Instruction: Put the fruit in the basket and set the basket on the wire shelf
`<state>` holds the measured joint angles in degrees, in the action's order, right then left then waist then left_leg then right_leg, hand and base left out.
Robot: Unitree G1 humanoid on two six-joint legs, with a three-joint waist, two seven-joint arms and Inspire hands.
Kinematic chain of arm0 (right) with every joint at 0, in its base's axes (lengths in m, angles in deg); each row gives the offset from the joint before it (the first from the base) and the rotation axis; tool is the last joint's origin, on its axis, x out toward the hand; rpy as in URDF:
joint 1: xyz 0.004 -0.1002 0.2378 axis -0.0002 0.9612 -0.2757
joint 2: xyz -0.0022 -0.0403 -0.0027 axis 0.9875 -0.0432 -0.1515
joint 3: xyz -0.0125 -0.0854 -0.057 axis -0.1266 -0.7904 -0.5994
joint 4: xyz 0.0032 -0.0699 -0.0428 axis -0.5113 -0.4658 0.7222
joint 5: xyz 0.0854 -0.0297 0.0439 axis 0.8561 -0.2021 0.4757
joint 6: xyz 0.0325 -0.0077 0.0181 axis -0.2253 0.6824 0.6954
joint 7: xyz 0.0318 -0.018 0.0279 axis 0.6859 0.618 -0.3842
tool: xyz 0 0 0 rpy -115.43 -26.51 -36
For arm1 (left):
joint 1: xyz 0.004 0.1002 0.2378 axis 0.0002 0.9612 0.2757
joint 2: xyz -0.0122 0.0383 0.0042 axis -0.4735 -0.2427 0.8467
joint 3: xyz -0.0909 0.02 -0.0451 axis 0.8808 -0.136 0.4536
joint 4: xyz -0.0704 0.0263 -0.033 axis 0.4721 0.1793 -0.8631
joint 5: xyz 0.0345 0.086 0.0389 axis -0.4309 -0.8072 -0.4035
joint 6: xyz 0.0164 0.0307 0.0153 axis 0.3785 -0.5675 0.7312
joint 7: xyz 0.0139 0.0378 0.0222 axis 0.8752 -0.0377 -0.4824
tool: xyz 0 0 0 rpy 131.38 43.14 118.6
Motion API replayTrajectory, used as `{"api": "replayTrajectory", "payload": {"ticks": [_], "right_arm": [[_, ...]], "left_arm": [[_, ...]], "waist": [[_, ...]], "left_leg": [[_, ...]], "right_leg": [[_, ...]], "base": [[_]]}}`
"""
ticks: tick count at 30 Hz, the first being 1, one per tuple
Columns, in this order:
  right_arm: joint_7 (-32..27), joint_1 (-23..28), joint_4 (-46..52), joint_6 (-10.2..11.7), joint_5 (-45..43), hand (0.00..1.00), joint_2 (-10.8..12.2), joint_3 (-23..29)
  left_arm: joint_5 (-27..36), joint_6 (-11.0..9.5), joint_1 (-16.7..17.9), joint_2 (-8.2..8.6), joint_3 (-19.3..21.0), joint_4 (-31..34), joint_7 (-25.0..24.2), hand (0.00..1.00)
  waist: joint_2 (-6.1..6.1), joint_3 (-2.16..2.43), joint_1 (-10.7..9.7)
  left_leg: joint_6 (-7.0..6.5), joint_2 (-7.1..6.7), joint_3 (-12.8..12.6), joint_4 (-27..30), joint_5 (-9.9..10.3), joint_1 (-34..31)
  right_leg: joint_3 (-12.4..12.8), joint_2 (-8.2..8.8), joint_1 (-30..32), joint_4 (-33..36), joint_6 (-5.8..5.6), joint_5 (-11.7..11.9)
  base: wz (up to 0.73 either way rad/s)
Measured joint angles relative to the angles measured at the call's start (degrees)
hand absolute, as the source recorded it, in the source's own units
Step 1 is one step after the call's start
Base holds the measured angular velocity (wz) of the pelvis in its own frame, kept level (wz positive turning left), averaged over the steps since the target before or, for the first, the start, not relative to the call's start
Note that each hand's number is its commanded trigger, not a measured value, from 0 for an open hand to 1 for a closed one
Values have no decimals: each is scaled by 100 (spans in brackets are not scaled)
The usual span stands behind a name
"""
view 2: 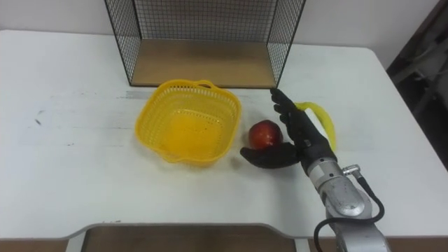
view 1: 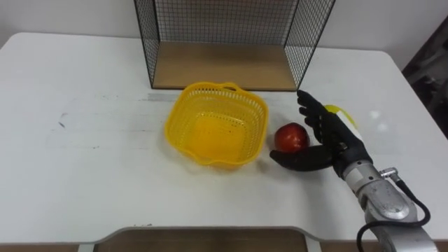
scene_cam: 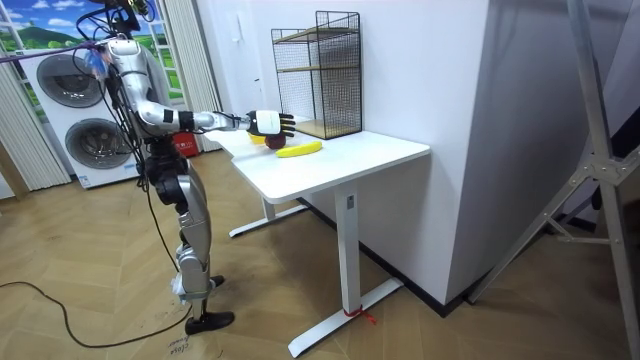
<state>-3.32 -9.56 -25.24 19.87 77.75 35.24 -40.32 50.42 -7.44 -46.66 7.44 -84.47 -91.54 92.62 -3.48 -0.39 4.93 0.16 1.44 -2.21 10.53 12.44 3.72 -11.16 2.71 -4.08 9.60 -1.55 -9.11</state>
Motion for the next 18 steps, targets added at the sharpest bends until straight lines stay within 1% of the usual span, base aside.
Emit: {"api": "replayTrajectory", "payload": {"ticks": [6,8,13,18], "right_arm": [[-1,2,-337,-5,-2,0,0,-18],[-5,2,-337,-5,-2,0,-1,-31],[-26,1,-329,-5,2,0,-2,-53],[-62,1,-331,-5,21,0,-2,-53]], "left_arm": [[0,4,5,0,-20,0,9,0],[1,9,4,-1,-20,-1,8,0],[11,12,8,-7,-20,13,-6,0],[22,13,7,-7,-21,10,-13,0]], "waist": [[22,-6,4],[33,1,2],[3,21,6],[4,18,-2]], "left_leg": [[0,1,-4,-29,0,-5],[0,1,-4,-30,0,-5],[0,0,-10,-3,0,-2],[0,0,-9,2,0,2]], "right_leg": [[-3,0,0,1,0,0],[-4,0,0,1,0,0],[-6,2,-6,3,0,0],[-5,3,-13,1,0,0]], "base": [[0],[0],[0],[0]]}}
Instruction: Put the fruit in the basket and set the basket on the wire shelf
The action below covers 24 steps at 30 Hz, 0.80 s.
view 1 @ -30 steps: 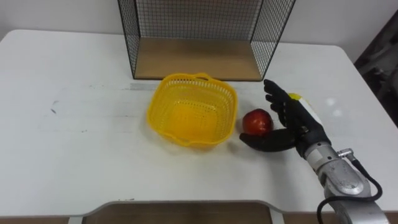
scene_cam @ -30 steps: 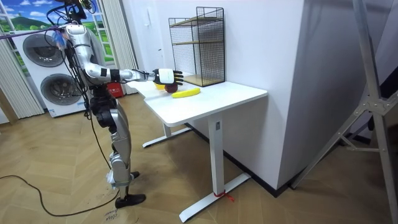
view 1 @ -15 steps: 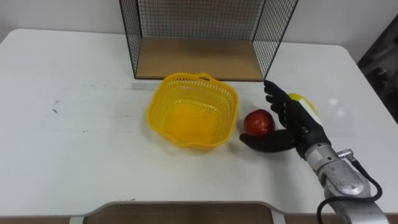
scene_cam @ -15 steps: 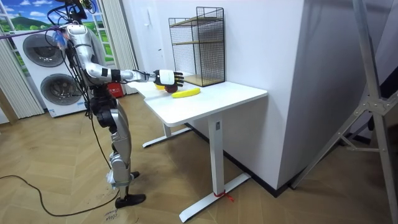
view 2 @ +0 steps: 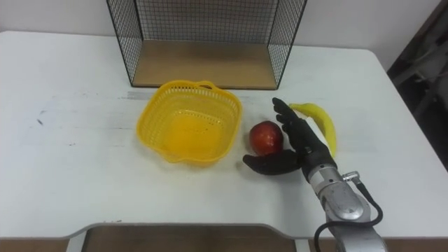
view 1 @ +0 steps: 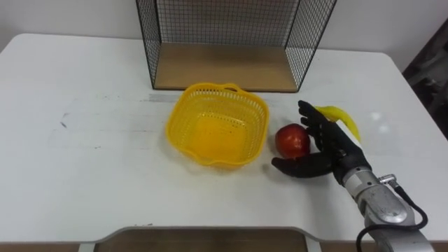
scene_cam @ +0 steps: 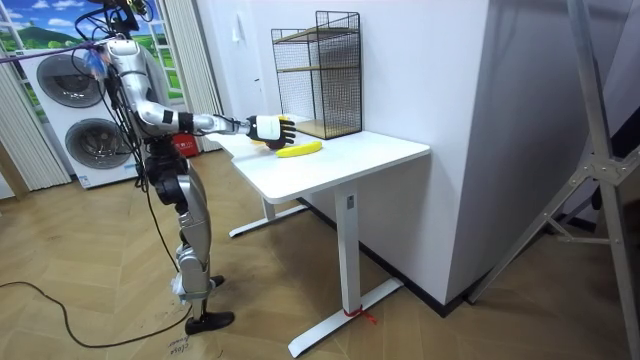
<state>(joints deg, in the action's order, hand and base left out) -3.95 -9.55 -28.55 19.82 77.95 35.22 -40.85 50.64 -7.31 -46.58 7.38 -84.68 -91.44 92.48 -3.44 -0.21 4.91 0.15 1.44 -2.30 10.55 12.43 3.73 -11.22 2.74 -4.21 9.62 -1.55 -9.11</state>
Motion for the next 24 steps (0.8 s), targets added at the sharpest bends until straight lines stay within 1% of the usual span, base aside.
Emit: {"api": "replayTrajectory", "payload": {"ticks": [4,8,16,19,24], "right_arm": [[23,0,0,0,-6,0,-1,0],[64,0,-5,0,-7,0,0,-2],[67,0,-34,-7,-7,0,0,-3],[69,-2,-108,-9,7,0,1,-3],[70,-47,-174,-63,9,0,2,-14]], "left_arm": [[-2,11,0,-2,4,-15,-22,0],[2,24,-2,-6,2,-14,-65,0],[-2,103,-2,-6,2,2,-64,0],[-1,115,-13,-6,2,17,-63,0],[-4,142,-18,-8,0,23,-61,0]], "waist": [[19,-13,3],[22,-16,4],[19,-14,3],[6,-7,3],[-10,0,8]], "left_leg": [[0,1,7,-24,0,-3],[0,0,5,-31,0,-3],[0,0,4,-72,0,-3],[0,0,4,-81,0,-3],[0,-1,11,-83,0,-9]], "right_leg": [[-4,0,0,-1,0,0],[-1,0,1,-3,0,0],[-3,-1,18,-11,-1,-1],[-8,-1,19,-18,-2,-1],[-19,0,16,-20,-3,-2]], "base": [[0],[0],[0],[0],[0]]}}
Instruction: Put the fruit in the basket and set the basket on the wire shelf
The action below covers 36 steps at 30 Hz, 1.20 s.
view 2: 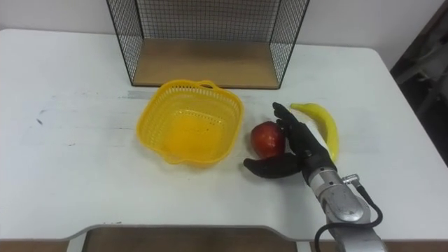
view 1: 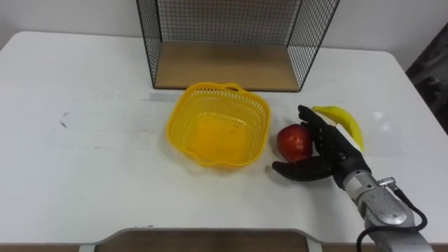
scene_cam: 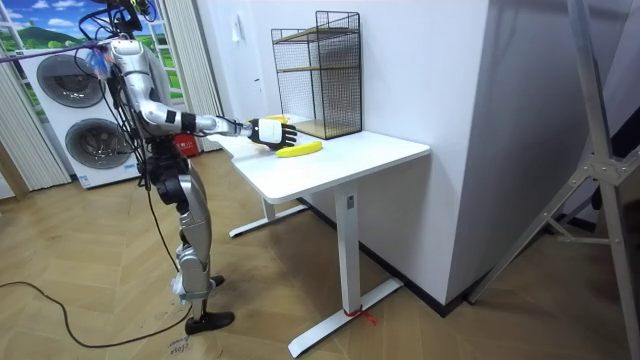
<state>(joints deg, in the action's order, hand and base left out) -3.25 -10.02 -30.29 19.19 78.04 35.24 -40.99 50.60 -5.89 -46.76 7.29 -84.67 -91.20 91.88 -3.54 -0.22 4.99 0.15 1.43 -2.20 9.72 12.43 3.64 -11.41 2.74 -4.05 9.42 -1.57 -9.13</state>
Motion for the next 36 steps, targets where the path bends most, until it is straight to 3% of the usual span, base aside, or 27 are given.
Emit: {"api": "replayTrajectory", "payload": {"ticks": [10,11,12,13,36], "right_arm": [[-9,-34,-74,-50,-4,0,-2,-51],[-9,-34,-74,-53,-4,12,-2,-51],[-9,-33,-74,-55,-4,63,-2,-50],[-10,-34,-74,-55,-4,100,-2,-50],[-188,-228,-324,-65,-409,100,2,124]], "left_arm": [[-18,173,14,-2,0,1,-39,0],[-17,186,14,-2,0,1,-43,0],[-17,196,15,-2,0,1,-48,0],[-17,202,15,-2,0,1,-51,0],[-132,305,-82,-24,57,20,-394,0]], "waist": [[-43,-12,6],[-43,-12,6],[-45,-13,1],[-44,-14,8],[-98,-8,20]], "left_leg": [[0,-3,45,18,0,-7],[0,-3,49,19,0,-7],[0,-3,50,19,0,-6],[0,-3,52,19,0,-8],[1,-7,94,61,1,-7]], "right_leg": [[-29,0,-21,0,0,0],[-32,0,-23,0,0,0],[-31,0,-23,-1,0,0],[-33,0,-24,-1,0,0],[-90,1,-79,-76,0,0]], "base": [[1],[0],[0],[0],[1]]}}
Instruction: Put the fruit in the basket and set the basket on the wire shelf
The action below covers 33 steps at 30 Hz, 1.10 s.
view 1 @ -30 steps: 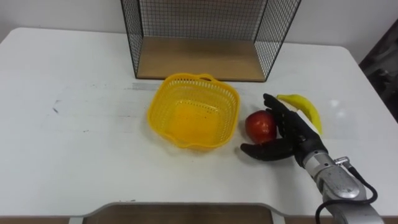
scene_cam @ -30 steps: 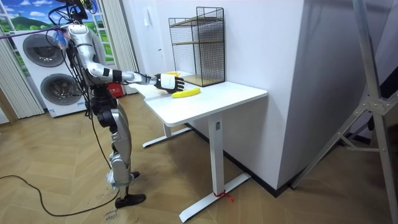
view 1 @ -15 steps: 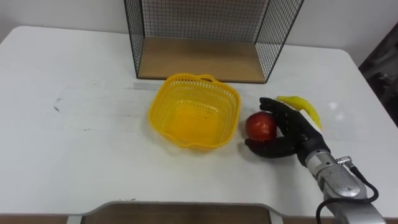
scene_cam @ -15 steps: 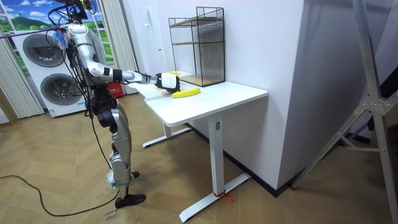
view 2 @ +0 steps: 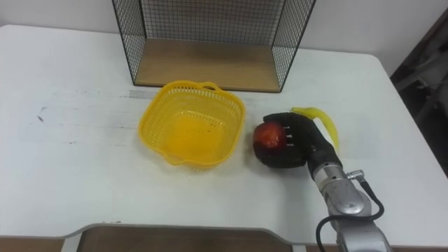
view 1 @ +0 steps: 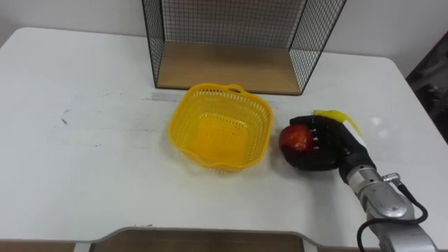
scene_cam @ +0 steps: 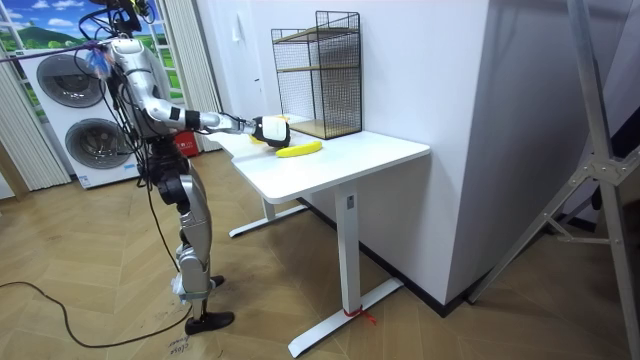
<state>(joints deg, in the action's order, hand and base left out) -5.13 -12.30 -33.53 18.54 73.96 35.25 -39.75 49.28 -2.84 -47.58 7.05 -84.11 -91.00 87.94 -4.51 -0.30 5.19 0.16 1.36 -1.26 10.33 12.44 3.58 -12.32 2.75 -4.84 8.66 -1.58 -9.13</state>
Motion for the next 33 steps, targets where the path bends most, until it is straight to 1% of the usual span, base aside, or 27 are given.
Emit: {"api": "replayTrajectory", "payload": {"ticks": [3,9,14,17,20,27,33], "right_arm": [[0,-1,-2,5,-120,100,10,8],[-48,-2,14,2,-75,100,12,6],[-192,-2,76,-47,59,100,23,6],[-294,-2,118,-47,59,100,32,6],[-442,-1,218,-48,92,100,28,7],[-790,-2,1047,-30,231,100,25,22],[-918,-1,1592,-39,251,100,29,48]], "left_arm": [[-1,1,0,0,5,0,-14,0],[10,-1,-22,-1,-11,-8,39,0],[9,-10,-8,3,-10,-14,117,0],[7,-21,-3,4,-7,-9,148,0],[7,-114,40,5,-6,7,251,0],[9,-241,96,3,-8,-4,524,0],[7,-243,144,21,1,31,525,0]], "waist": [[4,0,-3],[15,1,-12],[52,18,-13],[104,12,-20],[138,18,-26],[113,13,-40],[125,8,-34]], "left_leg": [[0,1,3,8,0,0],[1,1,2,11,1,-1],[1,0,-9,19,0,2],[0,0,-14,21,0,11],[0,0,-13,34,0,13],[0,1,-25,36,0,40],[0,1,-45,-7,0,43]], "right_leg": [[-3,0,-4,1,0,0],[-2,2,-6,5,0,0],[2,2,-8,6,0,0],[7,2,-14,6,0,0],[4,3,-23,7,0,0],[18,4,-45,14,0,0],[71,2,-25,21,0,0]], "base": [[0],[0],[0],[0],[0],[0],[-1]]}}
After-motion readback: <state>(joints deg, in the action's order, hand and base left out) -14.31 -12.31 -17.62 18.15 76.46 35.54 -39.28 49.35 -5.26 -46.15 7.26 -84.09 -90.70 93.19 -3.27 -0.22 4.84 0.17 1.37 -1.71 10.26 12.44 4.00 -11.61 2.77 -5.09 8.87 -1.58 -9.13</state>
